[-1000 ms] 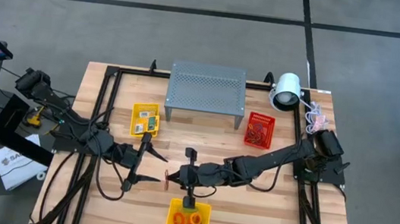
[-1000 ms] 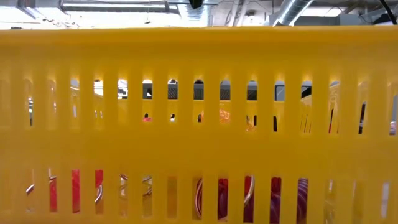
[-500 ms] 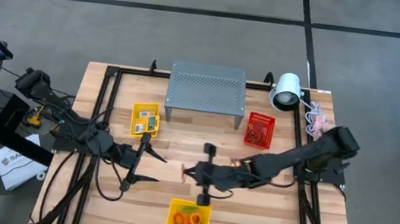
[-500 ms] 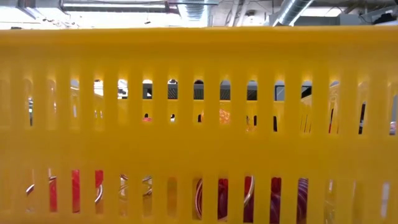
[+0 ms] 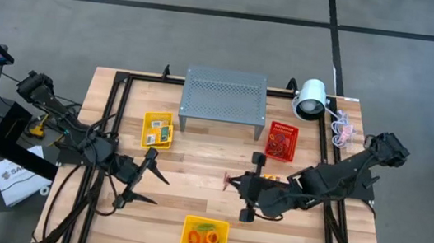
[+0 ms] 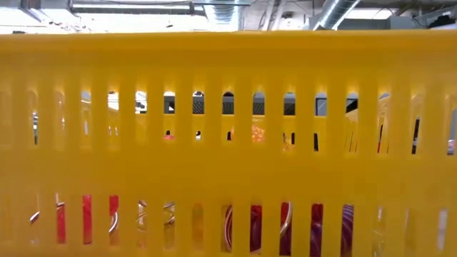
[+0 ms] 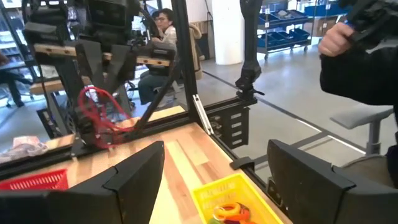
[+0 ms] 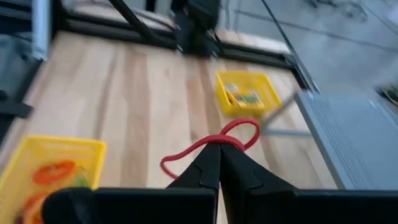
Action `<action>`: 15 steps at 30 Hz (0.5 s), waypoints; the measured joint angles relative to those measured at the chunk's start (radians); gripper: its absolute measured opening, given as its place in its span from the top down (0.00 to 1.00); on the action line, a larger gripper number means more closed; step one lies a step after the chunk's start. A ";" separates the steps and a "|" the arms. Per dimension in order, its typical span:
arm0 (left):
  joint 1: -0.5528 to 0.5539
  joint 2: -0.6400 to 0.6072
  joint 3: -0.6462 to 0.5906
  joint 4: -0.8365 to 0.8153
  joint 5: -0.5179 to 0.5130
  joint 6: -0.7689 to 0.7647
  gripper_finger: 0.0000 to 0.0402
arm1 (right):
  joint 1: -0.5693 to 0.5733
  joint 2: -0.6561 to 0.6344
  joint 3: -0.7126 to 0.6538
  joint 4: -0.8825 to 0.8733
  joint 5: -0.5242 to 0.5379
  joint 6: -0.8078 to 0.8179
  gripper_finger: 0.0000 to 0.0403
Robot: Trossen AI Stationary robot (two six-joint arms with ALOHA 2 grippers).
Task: Pick & Place Office Desk Supplies
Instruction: Put the red rubber band into the red bin
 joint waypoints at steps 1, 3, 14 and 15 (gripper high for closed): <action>0.000 -0.007 -0.008 0.000 0.000 -0.009 0.30 | 0.005 -0.002 0.000 -0.033 0.020 0.025 1.00; 0.000 -0.020 -0.022 0.001 0.000 -0.034 0.30 | 0.014 -0.004 0.000 -0.102 0.060 0.084 1.00; 0.000 -0.022 -0.069 0.067 0.000 -0.060 0.30 | 0.114 -0.010 0.000 -0.227 0.200 0.272 1.00; 0.000 -0.022 -0.070 0.074 0.000 -0.059 0.30 | 0.121 -0.009 0.000 -0.183 0.186 0.241 1.00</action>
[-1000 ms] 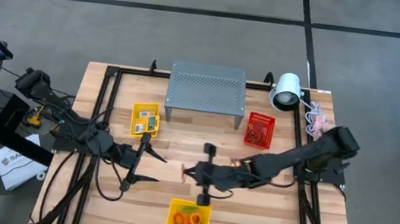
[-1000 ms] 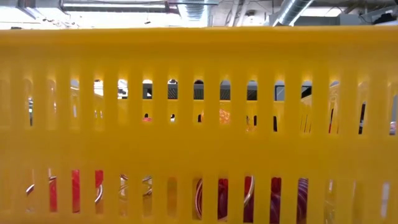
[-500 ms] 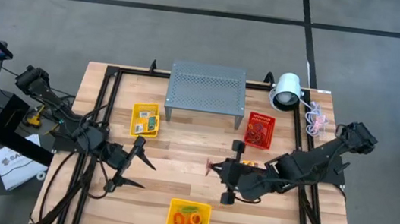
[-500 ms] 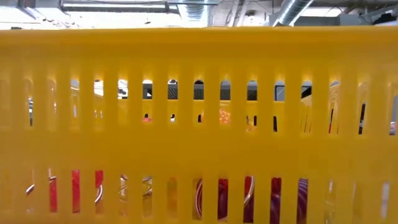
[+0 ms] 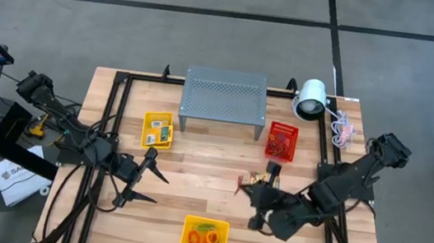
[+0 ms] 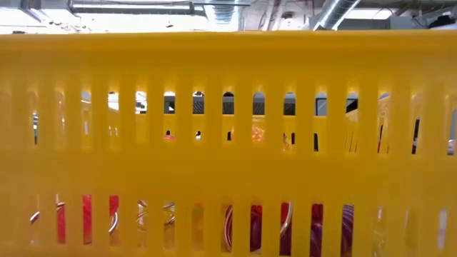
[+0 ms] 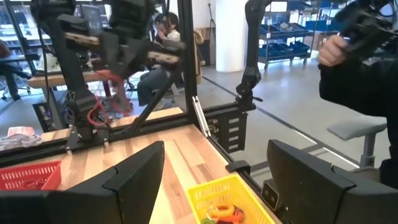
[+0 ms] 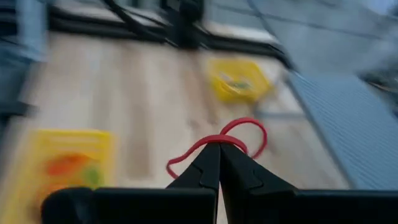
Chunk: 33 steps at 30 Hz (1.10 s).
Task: Pick & Place Office Desk Supplies
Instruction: Put the red rubber band into the red bin
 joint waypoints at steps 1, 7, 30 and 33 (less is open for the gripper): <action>0.000 0.000 0.000 0.004 0.000 0.000 0.30 | 0.003 0.002 0.000 0.058 -0.032 -0.040 1.00; 0.000 0.000 0.000 0.026 0.000 0.005 0.30 | -0.034 0.012 -0.007 0.437 -0.413 -0.346 1.00; 0.001 0.001 0.000 0.081 -0.002 -0.027 0.30 | -0.267 -0.525 -0.861 1.306 -0.971 -0.437 1.00; 0.001 0.001 0.000 0.083 -0.002 -0.027 0.30 | -0.310 -0.614 -0.946 1.303 -0.951 -0.400 1.00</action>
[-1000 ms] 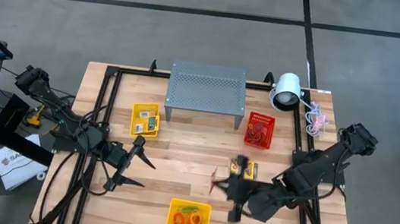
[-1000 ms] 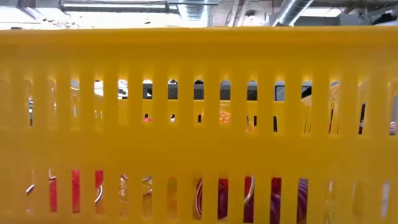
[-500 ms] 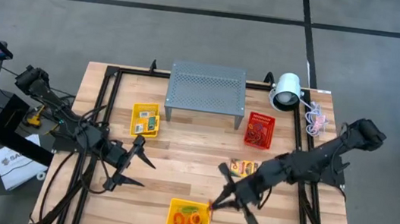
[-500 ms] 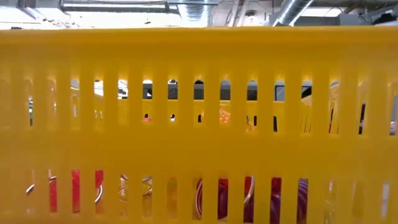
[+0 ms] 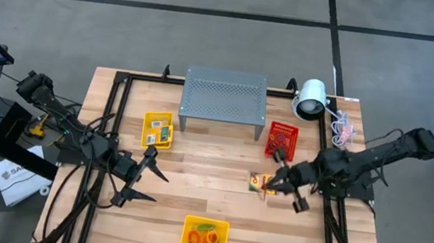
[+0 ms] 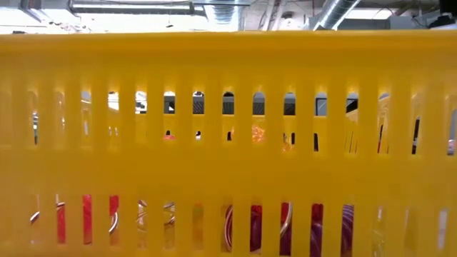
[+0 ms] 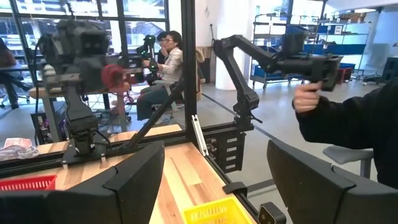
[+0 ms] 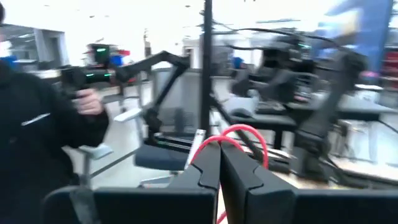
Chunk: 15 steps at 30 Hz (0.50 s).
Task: Pick & Place Office Desk Supplies
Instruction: Put the red rubber band into the red bin
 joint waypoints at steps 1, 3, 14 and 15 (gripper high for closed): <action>0.000 0.000 0.000 0.001 0.000 0.000 0.30 | -0.015 -0.027 -0.026 0.000 0.010 0.010 1.00; 0.000 0.000 0.000 0.001 0.000 0.000 0.30 | -0.046 -0.073 -0.071 0.000 0.031 0.035 1.00; 0.000 0.002 0.000 -0.027 0.000 0.000 0.30 | -0.202 -0.230 -0.193 -0.156 0.147 0.180 1.00; 0.000 0.002 0.000 -0.035 0.000 0.000 0.30 | -0.213 -0.238 -0.193 -0.186 0.160 0.188 1.00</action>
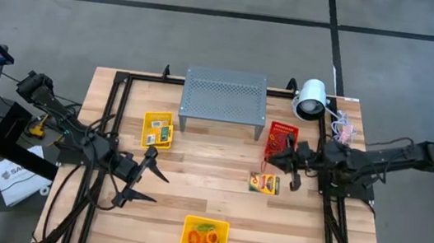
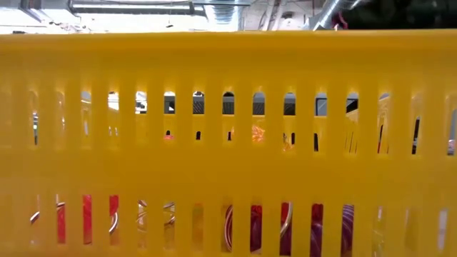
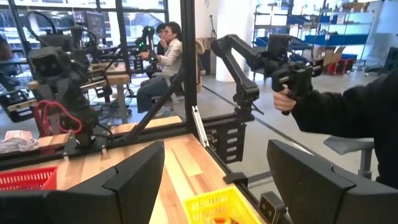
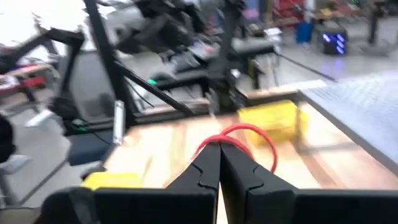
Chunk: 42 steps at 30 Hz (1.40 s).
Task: Pick & Place Office Desk Supplies
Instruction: Put the red rubber band into the red bin
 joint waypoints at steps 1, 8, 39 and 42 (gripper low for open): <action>0.000 0.000 0.000 -0.007 0.000 0.000 0.30 | -0.009 -0.009 0.000 -0.029 0.009 0.010 1.00; 0.000 0.000 -0.019 -0.009 0.000 -0.002 0.30 | -0.054 -0.072 0.000 -0.211 0.121 0.062 1.00; 0.000 0.000 -0.027 -0.008 0.000 -0.003 0.30 | -0.115 -0.092 0.000 -0.717 0.404 0.341 1.00; 0.000 0.000 -0.027 -0.008 0.000 -0.003 0.30 | -0.122 -0.089 0.000 -0.740 0.404 0.350 1.00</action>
